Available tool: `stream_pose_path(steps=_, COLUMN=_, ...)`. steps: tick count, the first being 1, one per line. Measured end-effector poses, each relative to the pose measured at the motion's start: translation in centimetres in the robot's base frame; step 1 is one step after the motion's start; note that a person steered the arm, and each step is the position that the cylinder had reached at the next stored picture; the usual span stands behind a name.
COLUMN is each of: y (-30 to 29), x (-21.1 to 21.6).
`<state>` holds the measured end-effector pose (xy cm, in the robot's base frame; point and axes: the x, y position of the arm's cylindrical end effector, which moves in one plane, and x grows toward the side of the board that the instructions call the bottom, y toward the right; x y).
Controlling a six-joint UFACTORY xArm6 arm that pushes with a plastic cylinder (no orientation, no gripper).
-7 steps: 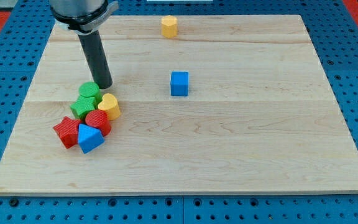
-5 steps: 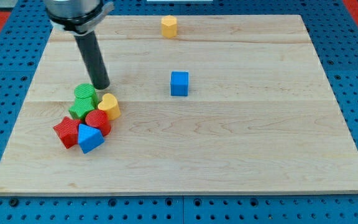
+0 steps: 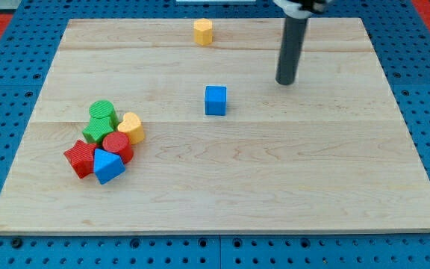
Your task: Slide the blue cube to the center left
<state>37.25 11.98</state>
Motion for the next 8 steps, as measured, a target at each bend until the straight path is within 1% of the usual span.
stream_pose_path(steps=1, y=-1.7, x=3.4)
stream_pose_path(steps=4, y=-16.1, x=3.3)
stream_pose_path(steps=6, y=-20.1, x=0.3)
stream_pose_path(steps=8, y=-26.0, x=-1.1)
